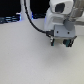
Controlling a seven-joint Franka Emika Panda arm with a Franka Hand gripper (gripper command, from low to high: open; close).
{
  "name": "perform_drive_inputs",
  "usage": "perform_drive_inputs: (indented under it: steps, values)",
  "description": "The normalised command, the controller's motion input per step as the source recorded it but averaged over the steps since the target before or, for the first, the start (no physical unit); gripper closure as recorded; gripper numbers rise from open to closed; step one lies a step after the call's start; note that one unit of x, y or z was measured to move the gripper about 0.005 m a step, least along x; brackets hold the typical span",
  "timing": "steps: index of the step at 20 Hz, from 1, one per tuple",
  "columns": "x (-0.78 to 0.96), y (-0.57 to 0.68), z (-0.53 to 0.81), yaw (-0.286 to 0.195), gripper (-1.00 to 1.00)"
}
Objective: Open the kcup holder, insert the kcup into the holder, and close the kcup holder
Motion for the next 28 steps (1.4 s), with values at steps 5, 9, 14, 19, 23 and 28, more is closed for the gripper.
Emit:
perform_drive_inputs:
  steps: [5, 9, 14, 19, 23, 28]
  values:
    - [-0.47, 0.43, 0.01, 0.106, -1.0]
    - [-0.56, 0.47, 0.03, 0.104, -1.0]
    - [-0.62, 0.47, 0.04, 0.103, -1.0]
    - [-0.7, 0.47, 0.03, 0.087, -1.0]
    - [-0.78, 0.49, 0.02, 0.062, -1.0]
    - [-0.83, 0.4, -0.01, 0.078, -1.0]
